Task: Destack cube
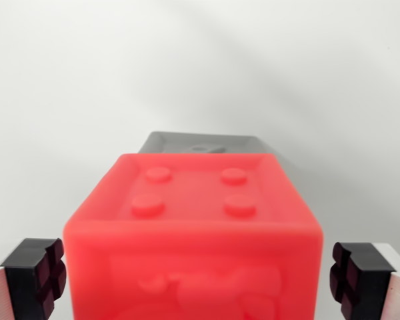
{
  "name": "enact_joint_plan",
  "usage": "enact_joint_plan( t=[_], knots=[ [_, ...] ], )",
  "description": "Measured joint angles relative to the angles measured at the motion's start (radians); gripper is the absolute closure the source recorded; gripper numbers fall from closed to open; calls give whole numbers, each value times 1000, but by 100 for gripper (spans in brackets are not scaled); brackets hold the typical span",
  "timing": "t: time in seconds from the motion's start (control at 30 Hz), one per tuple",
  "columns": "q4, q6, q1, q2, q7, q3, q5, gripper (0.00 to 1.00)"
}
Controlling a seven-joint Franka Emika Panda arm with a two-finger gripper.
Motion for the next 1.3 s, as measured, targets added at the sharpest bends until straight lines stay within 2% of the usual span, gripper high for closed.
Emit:
enact_joint_plan(
  t=[0.13, 0.17, 1.3],
  knots=[
    [1, 10, -1, 11, -4, 3, 4, 0],
    [1, 11, -2, 12, -4, 3, 5, 100],
    [2, 11, -2, 12, -5, 4, 5, 100]
  ],
)
